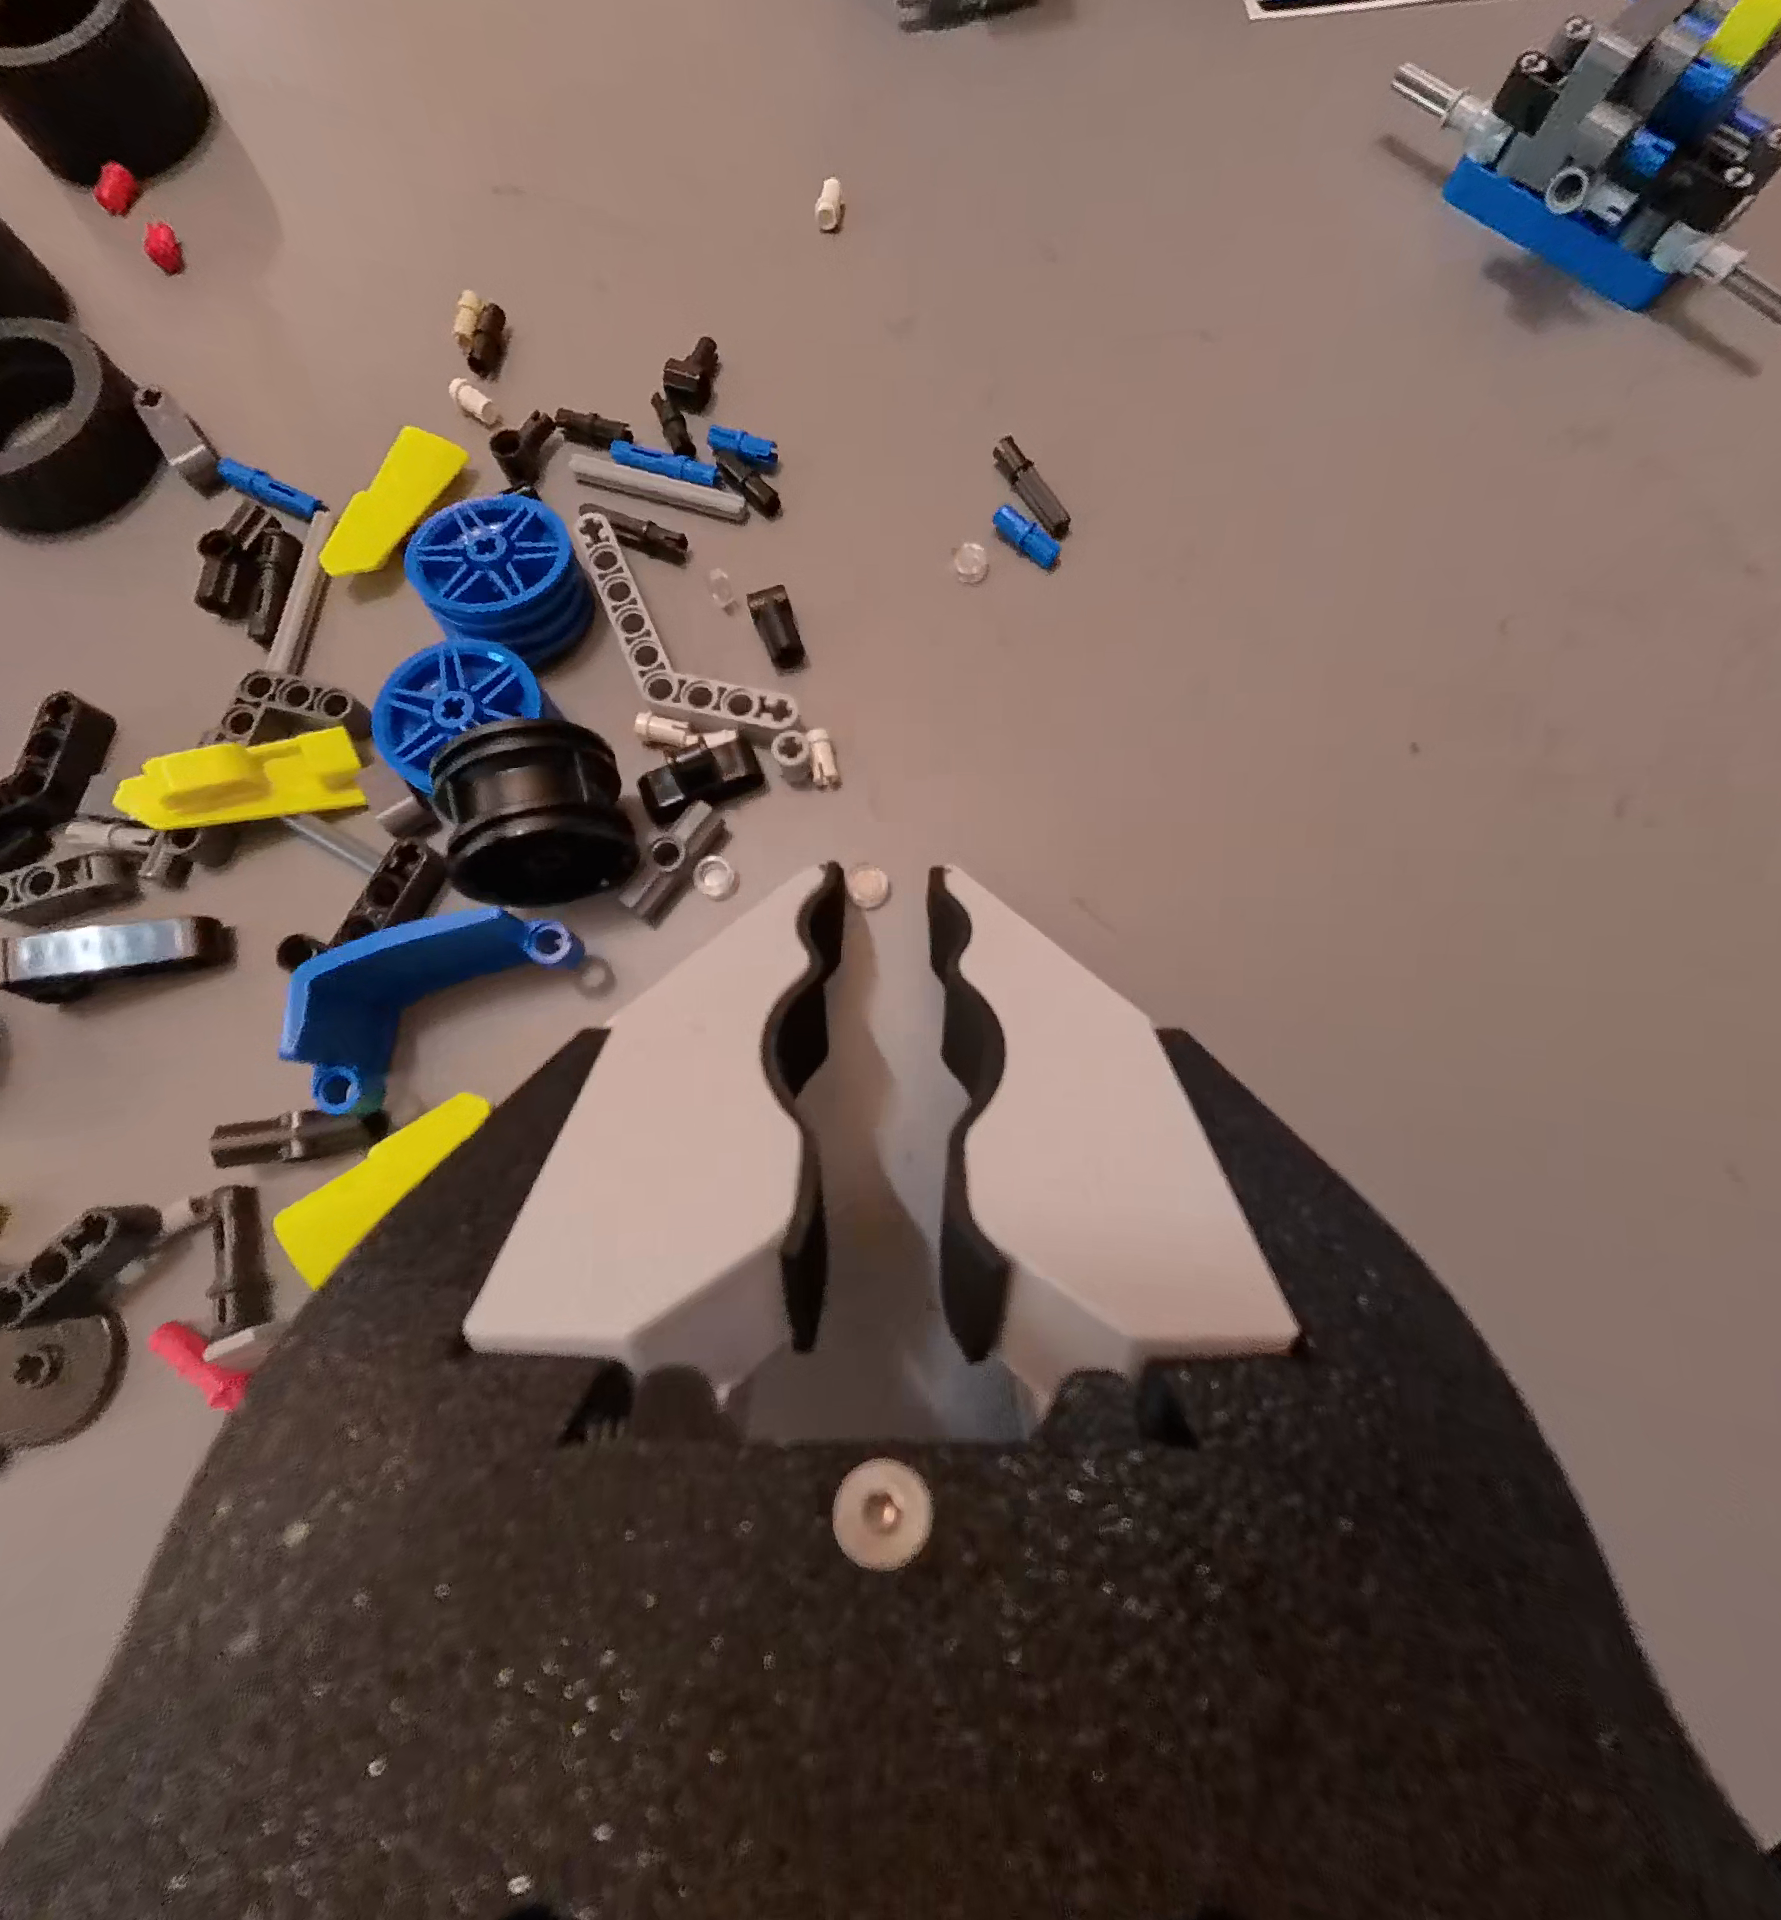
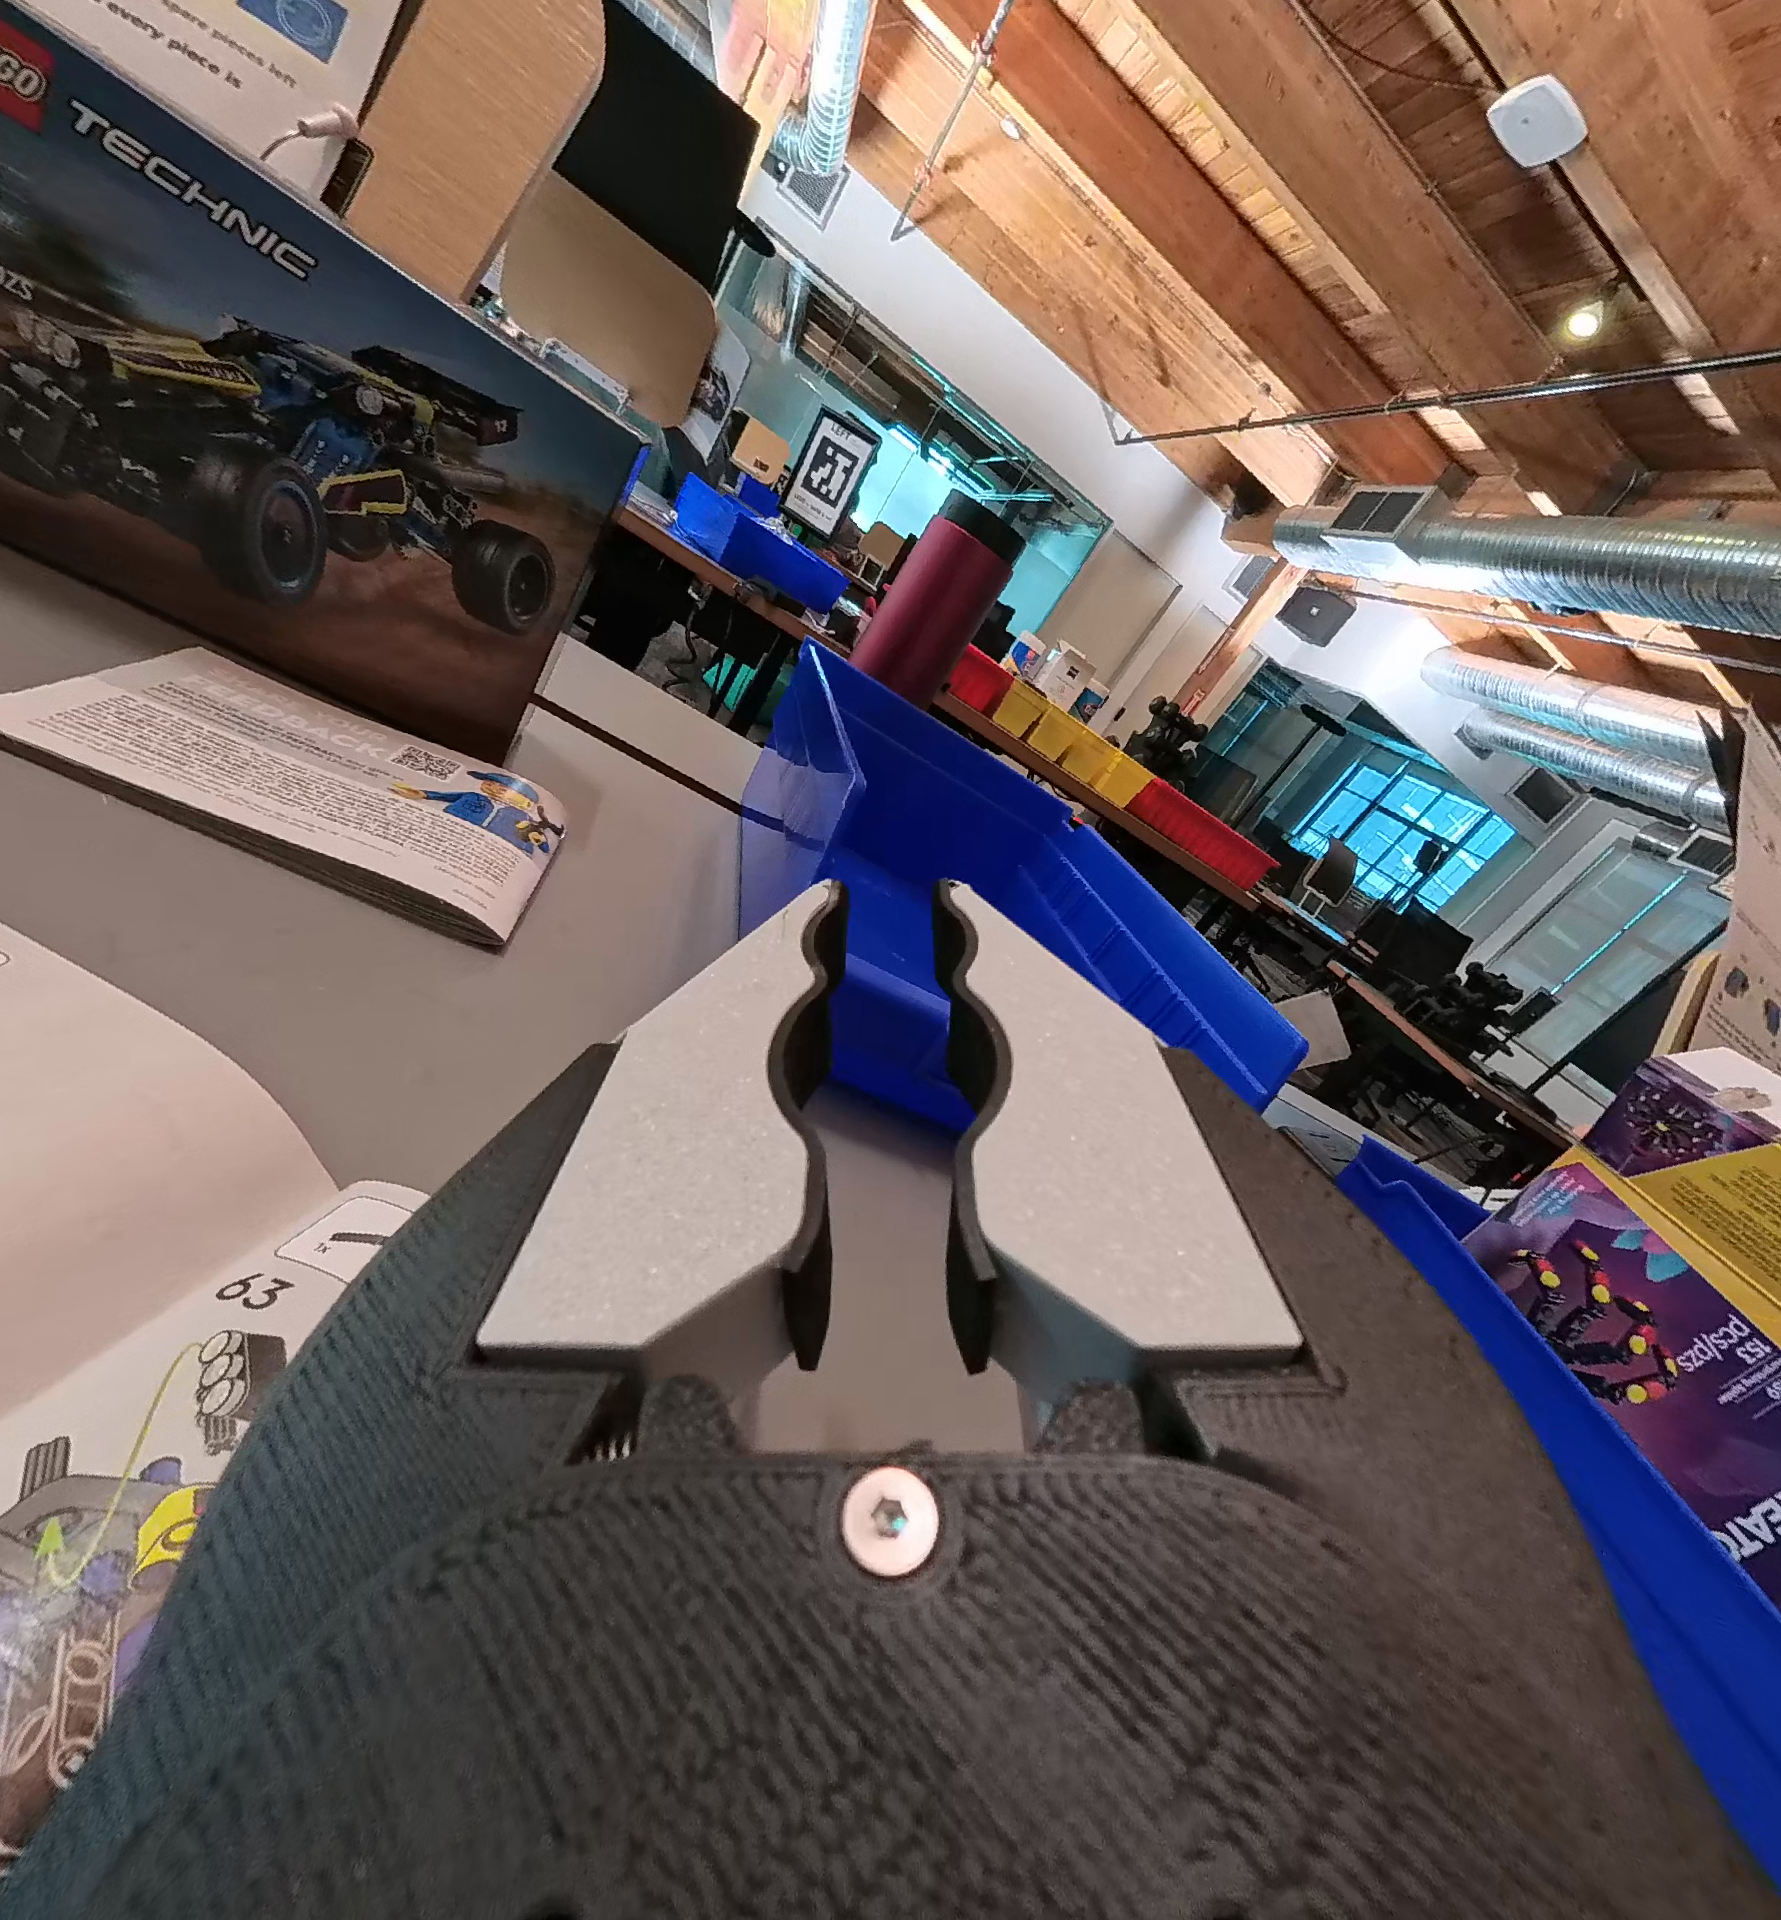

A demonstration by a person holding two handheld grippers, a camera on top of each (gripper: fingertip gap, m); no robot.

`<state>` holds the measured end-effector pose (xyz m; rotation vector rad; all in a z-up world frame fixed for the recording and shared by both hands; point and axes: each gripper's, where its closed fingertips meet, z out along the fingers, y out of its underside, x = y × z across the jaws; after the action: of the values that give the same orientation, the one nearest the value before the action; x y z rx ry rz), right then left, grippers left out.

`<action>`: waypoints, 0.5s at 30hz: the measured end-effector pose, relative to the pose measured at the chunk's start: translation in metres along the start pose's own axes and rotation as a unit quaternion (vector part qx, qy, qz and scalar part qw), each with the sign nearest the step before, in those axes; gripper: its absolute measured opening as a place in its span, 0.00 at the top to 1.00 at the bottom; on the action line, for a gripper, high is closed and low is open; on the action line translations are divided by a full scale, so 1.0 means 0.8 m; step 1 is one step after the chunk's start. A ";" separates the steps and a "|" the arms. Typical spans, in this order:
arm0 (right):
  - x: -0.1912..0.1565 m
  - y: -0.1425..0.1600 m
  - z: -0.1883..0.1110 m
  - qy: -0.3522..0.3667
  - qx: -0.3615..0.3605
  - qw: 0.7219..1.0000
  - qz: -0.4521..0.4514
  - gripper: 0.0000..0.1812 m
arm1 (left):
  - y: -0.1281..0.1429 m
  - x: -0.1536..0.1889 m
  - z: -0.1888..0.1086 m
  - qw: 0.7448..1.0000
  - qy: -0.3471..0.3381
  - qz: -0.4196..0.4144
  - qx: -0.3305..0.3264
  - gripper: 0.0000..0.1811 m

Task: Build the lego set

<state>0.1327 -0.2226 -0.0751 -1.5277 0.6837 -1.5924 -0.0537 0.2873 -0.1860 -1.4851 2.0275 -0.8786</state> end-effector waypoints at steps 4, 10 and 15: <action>0.001 0.000 0.000 0.000 0.000 1.000 0.002 0.92 | 0.000 0.004 0.001 1.000 -0.002 0.012 0.000 0.98; 0.000 0.000 0.000 -0.001 -0.001 1.000 0.000 0.92 | -0.002 0.012 0.001 1.000 0.000 0.027 0.001 0.97; 0.000 0.000 0.000 0.000 0.001 1.000 0.002 0.92 | -0.007 0.021 -0.002 0.999 0.013 0.029 0.016 0.93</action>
<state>0.1326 -0.2229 -0.0749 -1.5243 0.6846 -1.5895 -0.0566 0.2707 -0.1808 -1.3977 2.0549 -0.9086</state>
